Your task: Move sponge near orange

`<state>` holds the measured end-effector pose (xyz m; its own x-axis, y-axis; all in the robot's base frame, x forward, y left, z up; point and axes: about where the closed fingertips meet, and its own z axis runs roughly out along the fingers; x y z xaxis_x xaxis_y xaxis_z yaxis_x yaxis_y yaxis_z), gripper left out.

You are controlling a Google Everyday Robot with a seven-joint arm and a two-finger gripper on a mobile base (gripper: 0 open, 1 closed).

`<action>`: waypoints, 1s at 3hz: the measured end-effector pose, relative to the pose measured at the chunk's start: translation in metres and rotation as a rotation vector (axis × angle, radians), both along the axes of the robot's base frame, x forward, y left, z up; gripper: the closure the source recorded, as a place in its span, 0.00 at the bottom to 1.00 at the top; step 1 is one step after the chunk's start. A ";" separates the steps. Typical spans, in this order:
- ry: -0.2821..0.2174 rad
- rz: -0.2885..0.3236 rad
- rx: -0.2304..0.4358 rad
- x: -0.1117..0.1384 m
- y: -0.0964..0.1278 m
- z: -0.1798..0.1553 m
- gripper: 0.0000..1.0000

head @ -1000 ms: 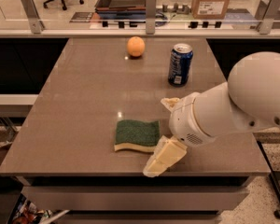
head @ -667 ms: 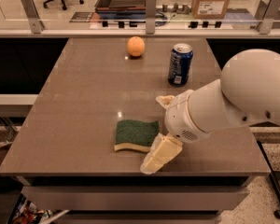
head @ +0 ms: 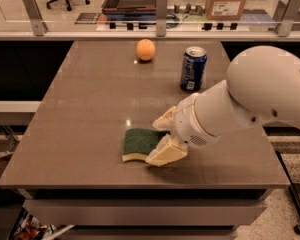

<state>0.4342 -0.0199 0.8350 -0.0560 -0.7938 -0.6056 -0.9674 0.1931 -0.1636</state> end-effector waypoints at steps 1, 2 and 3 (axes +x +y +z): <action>-0.004 0.002 -0.002 -0.001 0.001 0.002 0.64; -0.007 0.003 -0.004 -0.002 0.001 0.003 0.87; -0.011 0.004 -0.006 -0.003 0.002 0.005 1.00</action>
Offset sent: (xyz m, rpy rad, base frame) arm -0.0008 0.0007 0.0014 -0.0020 -0.0032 0.0014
